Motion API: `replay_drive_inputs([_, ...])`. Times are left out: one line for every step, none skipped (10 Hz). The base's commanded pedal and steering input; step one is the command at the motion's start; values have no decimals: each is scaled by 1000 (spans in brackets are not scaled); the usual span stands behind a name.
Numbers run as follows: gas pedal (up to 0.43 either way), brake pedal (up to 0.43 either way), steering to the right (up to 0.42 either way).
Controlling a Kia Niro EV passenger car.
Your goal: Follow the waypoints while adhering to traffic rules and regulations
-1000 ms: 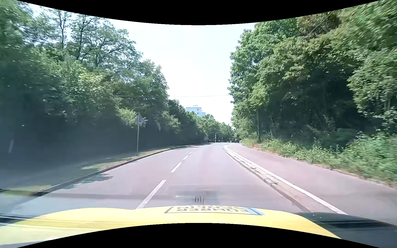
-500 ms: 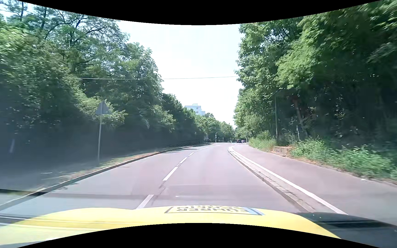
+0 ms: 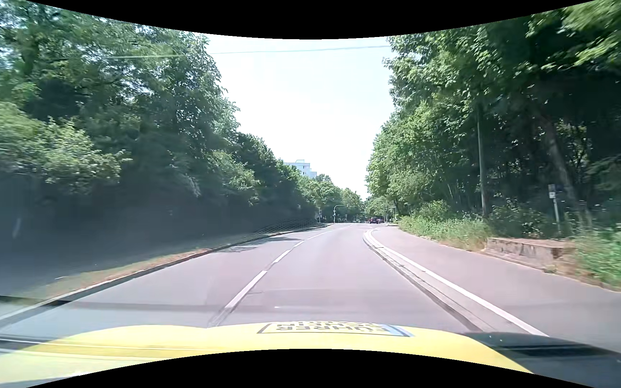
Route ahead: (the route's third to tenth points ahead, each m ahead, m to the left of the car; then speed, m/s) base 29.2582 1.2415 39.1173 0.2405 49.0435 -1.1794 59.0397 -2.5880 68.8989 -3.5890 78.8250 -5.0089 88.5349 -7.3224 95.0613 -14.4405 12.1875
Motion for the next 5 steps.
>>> replay_drive_inputs([59,0,18])
replay_drive_inputs([59,0,18])
replay_drive_inputs([59,0,18])
replay_drive_inputs([47,0,19])
replay_drive_inputs([28,0,20])
